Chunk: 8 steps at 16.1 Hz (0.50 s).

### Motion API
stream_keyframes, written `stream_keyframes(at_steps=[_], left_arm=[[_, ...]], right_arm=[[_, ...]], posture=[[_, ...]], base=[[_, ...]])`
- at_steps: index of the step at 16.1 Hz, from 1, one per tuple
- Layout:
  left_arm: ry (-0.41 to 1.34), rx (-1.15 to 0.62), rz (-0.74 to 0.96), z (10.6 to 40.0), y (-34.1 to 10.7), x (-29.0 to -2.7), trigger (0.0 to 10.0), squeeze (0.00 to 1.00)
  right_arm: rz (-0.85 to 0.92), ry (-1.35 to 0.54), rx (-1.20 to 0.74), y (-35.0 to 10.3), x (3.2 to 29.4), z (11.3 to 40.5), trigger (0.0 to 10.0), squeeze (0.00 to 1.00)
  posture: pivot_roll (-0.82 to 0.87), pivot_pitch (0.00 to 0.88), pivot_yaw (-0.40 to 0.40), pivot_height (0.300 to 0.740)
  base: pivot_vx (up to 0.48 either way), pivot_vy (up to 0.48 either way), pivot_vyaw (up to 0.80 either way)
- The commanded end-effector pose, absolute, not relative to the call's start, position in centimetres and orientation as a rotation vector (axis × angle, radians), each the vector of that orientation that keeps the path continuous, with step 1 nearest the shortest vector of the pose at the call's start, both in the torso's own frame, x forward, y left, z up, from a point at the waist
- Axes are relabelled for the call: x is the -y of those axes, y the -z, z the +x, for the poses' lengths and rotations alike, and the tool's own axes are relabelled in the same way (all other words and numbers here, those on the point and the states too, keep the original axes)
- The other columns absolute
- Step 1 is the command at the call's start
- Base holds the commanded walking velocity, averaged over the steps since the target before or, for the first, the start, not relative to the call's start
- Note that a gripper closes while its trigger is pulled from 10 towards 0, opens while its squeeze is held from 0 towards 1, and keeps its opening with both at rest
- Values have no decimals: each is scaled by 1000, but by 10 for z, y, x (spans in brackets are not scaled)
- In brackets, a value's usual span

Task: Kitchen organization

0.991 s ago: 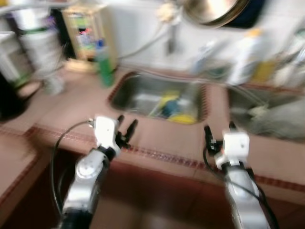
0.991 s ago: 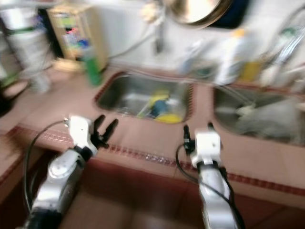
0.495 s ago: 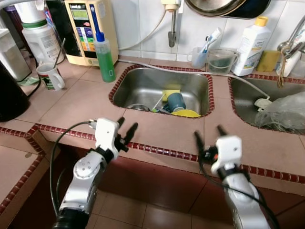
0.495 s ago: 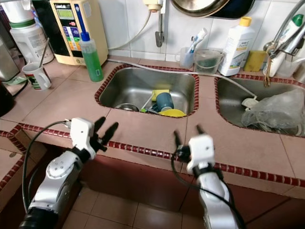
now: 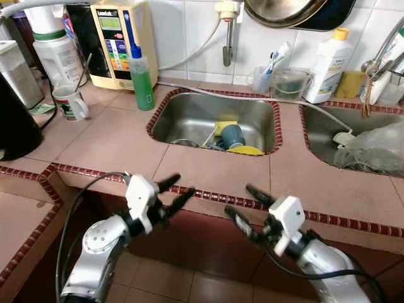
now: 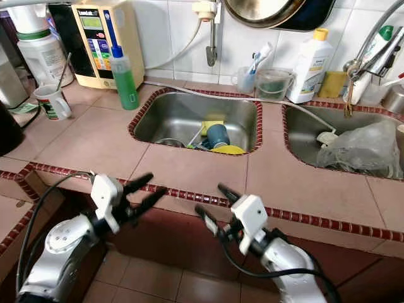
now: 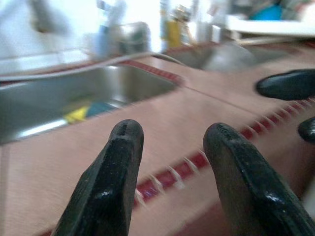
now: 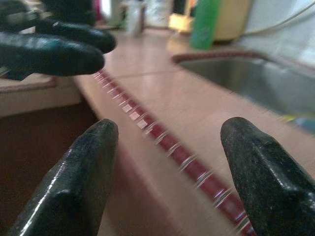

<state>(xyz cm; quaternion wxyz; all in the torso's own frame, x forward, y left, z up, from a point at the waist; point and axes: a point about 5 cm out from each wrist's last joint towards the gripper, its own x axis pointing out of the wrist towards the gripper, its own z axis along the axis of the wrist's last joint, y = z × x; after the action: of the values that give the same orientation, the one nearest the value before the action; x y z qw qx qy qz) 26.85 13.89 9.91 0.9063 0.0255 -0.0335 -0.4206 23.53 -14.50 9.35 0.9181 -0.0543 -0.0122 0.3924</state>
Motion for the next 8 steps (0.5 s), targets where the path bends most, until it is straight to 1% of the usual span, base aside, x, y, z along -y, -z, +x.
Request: stream_keyframes(at_steps=[1, 2, 3, 4, 5, 6, 8], left_arm=[[968, 49, 107, 258, -93, -140, 10000, 0], [976, 60, 168, 255, -89, -142, 10000, 0], [994, 14, 197, 253, -80, -145, 10000, 0], [1025, -32, 274, 248, -69, -148, 10000, 0], [1041, -62, 313, 243, -59, -150, 10000, 0], [1030, -106, 312, 241, -49, -154, 10000, 0], [951, -240, 313, 239, -21, -164, 10000, 0]], right_arm=[[-94, -936, -69, -83, 146, 223, 10000, 0], [-78, -988, -160, -71, 150, 215, 10000, 0], [-56, -1040, -268, -57, 155, 205, 10000, 0], [-54, -1060, -353, -42, 160, 197, 10000, 0], [-67, -1046, -421, -28, 167, 192, 10000, 0], [-96, -1018, -477, -16, 173, 190, 10000, 0], [-60, -892, -572, 8, 183, 192, 10000, 0]], posture=[[-52, 0, 25, 740], [-54, 0, 24, 740], [-52, 0, 23, 740], [-51, 0, 21, 740], [-51, 0, 21, 740], [-50, 0, 19, 740], [-47, 6, 16, 740]], base=[[0, 0, 0], [0, 0, 0], [0, 0, 0], [0, 0, 0], [0, 0, 0], [0, 0, 0], [0, 0, 0]])
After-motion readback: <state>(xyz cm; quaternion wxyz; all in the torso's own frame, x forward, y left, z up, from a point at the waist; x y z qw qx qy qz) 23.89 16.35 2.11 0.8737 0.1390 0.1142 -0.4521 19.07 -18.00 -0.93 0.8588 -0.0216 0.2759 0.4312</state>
